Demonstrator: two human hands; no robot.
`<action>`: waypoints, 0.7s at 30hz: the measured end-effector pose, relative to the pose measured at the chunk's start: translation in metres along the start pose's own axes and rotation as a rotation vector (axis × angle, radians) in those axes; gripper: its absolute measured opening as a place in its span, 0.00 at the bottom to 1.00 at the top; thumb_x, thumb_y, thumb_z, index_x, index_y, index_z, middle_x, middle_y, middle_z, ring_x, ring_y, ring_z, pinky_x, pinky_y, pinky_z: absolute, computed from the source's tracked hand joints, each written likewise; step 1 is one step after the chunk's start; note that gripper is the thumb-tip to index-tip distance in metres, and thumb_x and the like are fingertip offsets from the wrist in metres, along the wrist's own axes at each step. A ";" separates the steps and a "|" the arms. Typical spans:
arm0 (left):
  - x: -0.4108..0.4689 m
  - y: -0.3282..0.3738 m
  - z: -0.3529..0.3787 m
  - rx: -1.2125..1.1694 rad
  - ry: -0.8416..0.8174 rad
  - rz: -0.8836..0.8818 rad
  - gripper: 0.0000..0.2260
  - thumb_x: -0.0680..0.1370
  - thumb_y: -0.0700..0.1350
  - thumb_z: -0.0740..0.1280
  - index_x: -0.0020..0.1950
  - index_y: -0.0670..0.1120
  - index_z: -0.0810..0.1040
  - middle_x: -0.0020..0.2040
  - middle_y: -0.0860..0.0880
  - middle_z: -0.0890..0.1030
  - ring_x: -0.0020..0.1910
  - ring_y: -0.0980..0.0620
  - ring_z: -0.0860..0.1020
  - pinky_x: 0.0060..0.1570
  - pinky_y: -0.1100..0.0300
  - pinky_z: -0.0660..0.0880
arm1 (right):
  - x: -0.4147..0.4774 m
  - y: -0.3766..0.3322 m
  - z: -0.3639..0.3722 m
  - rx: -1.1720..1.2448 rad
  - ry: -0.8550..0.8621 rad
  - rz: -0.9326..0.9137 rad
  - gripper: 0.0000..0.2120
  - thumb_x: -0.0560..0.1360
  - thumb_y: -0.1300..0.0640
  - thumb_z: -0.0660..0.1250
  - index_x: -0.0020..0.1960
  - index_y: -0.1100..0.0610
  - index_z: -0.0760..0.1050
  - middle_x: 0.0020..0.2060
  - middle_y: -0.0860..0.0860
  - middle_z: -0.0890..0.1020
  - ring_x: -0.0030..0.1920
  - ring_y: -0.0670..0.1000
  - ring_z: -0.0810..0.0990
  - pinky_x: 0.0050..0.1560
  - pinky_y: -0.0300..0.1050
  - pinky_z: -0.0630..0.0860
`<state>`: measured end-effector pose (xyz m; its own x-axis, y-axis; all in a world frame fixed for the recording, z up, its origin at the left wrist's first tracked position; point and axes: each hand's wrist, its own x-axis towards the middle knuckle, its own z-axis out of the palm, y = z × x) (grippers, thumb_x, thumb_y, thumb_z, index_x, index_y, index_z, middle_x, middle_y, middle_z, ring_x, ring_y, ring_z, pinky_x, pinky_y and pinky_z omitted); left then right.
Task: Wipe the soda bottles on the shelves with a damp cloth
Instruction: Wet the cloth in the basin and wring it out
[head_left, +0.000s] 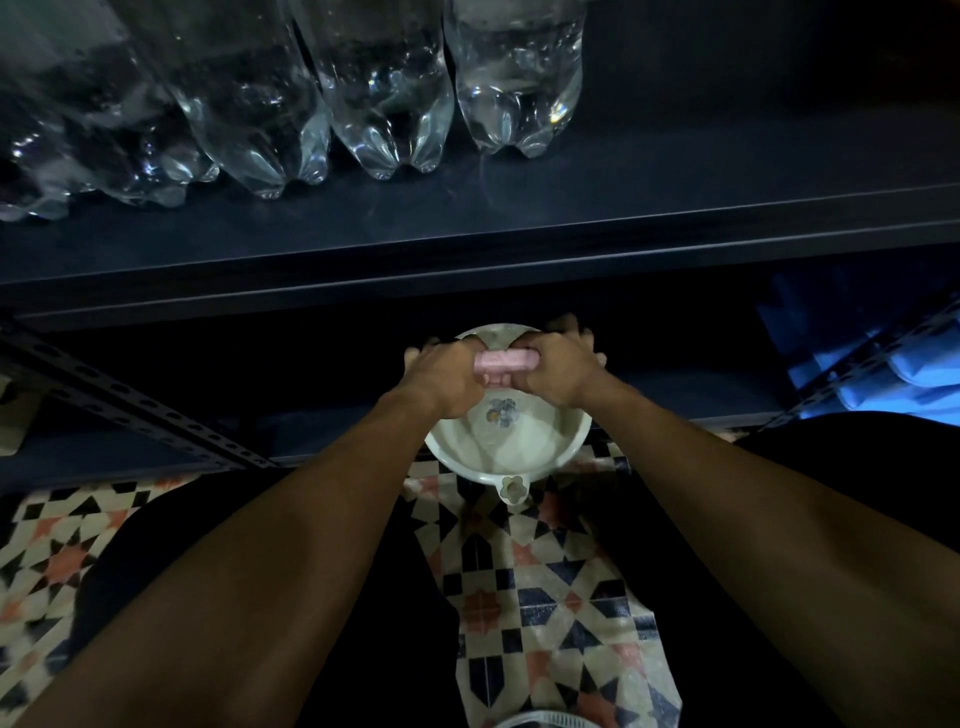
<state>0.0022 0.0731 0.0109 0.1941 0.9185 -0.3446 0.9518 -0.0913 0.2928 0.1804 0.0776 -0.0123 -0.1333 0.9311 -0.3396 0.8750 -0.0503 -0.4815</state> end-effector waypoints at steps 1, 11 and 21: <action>0.000 0.000 0.000 0.006 0.002 0.002 0.15 0.84 0.50 0.66 0.71 0.55 0.75 0.65 0.48 0.81 0.71 0.41 0.70 0.66 0.48 0.61 | 0.001 0.000 0.000 -0.078 0.014 -0.027 0.22 0.72 0.31 0.68 0.63 0.36 0.78 0.65 0.50 0.72 0.70 0.61 0.64 0.67 0.60 0.65; -0.001 0.002 0.002 0.052 0.058 0.010 0.15 0.86 0.52 0.62 0.72 0.57 0.75 0.64 0.48 0.83 0.71 0.43 0.69 0.66 0.46 0.58 | -0.012 -0.008 -0.003 -0.231 0.125 -0.043 0.12 0.81 0.40 0.64 0.58 0.44 0.79 0.52 0.48 0.84 0.68 0.58 0.68 0.61 0.59 0.59; -0.002 0.007 0.002 0.074 0.097 0.002 0.15 0.86 0.50 0.60 0.72 0.57 0.76 0.63 0.49 0.84 0.67 0.44 0.75 0.69 0.45 0.60 | -0.006 -0.006 0.004 -0.213 0.183 -0.016 0.07 0.82 0.48 0.63 0.53 0.46 0.80 0.42 0.46 0.80 0.55 0.55 0.78 0.60 0.58 0.60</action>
<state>0.0095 0.0701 0.0114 0.1756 0.9508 -0.2551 0.9671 -0.1183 0.2251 0.1739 0.0709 -0.0105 -0.0787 0.9819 -0.1722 0.9542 0.0242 -0.2981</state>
